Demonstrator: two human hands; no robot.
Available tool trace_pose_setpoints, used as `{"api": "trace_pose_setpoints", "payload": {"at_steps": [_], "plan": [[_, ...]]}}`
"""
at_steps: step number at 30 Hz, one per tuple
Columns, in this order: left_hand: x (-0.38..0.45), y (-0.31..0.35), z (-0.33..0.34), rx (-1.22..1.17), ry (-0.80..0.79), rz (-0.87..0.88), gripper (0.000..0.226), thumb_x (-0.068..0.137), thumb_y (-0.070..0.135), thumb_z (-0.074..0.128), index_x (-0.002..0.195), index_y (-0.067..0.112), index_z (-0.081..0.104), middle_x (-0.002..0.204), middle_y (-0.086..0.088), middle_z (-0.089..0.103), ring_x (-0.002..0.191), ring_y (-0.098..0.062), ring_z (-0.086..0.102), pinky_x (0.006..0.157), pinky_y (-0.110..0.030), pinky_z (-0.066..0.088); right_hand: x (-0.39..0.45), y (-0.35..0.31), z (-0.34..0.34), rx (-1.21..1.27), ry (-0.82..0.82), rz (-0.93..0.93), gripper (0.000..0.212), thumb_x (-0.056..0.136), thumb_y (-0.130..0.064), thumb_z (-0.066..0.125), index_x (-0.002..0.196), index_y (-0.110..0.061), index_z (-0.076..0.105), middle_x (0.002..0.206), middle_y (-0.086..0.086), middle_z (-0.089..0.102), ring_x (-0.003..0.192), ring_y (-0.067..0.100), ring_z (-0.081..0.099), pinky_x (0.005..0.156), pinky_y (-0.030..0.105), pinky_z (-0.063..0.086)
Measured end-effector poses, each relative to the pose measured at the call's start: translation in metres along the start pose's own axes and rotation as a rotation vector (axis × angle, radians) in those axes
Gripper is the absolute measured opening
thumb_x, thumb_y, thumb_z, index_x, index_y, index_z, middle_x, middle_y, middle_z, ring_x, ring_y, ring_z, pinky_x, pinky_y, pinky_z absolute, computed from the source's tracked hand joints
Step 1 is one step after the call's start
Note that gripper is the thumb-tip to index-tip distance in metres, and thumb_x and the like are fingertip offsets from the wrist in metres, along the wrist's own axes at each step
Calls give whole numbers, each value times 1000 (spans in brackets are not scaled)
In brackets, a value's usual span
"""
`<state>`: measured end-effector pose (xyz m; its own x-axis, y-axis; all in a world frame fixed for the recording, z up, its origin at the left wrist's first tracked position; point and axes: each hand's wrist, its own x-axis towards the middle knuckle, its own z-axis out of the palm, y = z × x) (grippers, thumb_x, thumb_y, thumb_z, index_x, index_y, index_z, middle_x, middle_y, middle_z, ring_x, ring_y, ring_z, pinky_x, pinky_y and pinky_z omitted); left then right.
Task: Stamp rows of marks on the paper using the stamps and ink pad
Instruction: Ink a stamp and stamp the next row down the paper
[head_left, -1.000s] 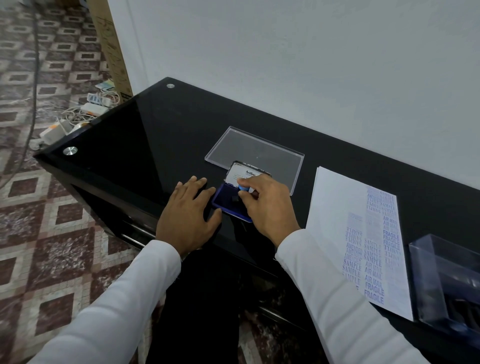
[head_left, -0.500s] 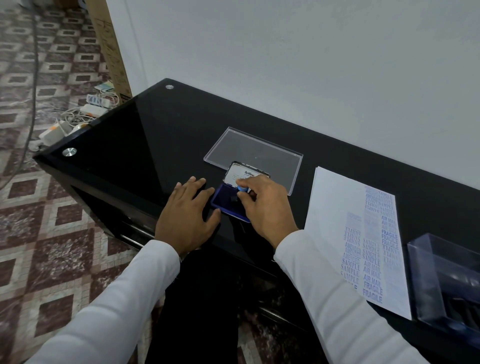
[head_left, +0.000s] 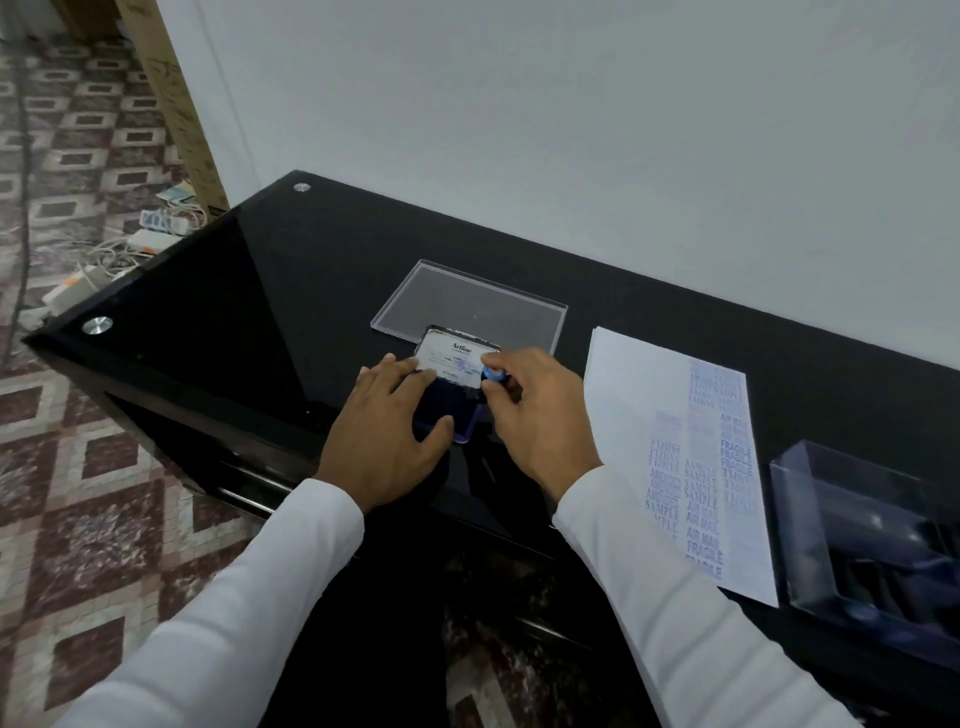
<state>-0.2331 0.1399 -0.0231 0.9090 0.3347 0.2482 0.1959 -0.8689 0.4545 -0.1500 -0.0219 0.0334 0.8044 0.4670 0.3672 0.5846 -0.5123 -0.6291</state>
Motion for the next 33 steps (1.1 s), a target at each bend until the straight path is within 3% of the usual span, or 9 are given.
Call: {"api": "trace_pose_setpoints", "payload": {"at_steps": [4, 8, 15, 17, 20, 33], "plan": [[5, 38, 14, -31, 5, 67, 66, 87, 57, 50, 137, 15, 56, 145, -6, 50, 139, -27, 40, 121, -46, 28, -10, 22, -26, -37, 66, 28, 23, 89, -13, 70, 112, -15, 73, 108, -1, 69, 92, 10, 64, 88, 18, 52], [12, 72, 30, -94, -48, 118, 65, 88, 56, 53, 141, 17, 53, 148, -4, 47, 143, -26, 36, 115, -49, 38, -20, 45, -55, -58, 117, 117, 23, 90, -14, 69, 113, -16, 72, 108, -1, 69, 89, 9, 64, 85, 18, 53], [28, 124, 56, -141, -121, 189, 62, 92, 51, 56, 145, 19, 50, 156, -2, 41, 150, -23, 24, 122, -46, 24, -31, 82, -102, -128, 166, 279, 27, 93, -21, 68, 119, -17, 70, 117, 0, 68, 96, 15, 66, 96, 32, 54], [33, 135, 64, -142, -139, 201, 60, 95, 49, 56, 146, 19, 48, 157, -2, 39, 151, -23, 23, 122, -42, 20, -32, 91, -113, -135, 184, 290, 26, 92, -19, 68, 118, -16, 71, 116, 0, 68, 95, 14, 66, 96, 28, 54], [41, 148, 77, -136, -168, 199, 60, 96, 51, 56, 148, 23, 45, 160, 2, 35, 152, -20, 20, 120, -41, 23, -31, 104, -125, -142, 198, 324, 26, 93, -19, 68, 118, -16, 70, 116, -1, 68, 96, 13, 65, 94, 22, 51], [78, 163, 106, -96, -277, 210, 59, 96, 54, 53, 149, 29, 44, 163, 5, 29, 154, -22, 16, 120, -46, 24, -9, 136, -133, -184, 155, 367, 28, 93, -24, 68, 120, -17, 70, 121, 1, 67, 101, 15, 66, 98, 30, 52]]}}
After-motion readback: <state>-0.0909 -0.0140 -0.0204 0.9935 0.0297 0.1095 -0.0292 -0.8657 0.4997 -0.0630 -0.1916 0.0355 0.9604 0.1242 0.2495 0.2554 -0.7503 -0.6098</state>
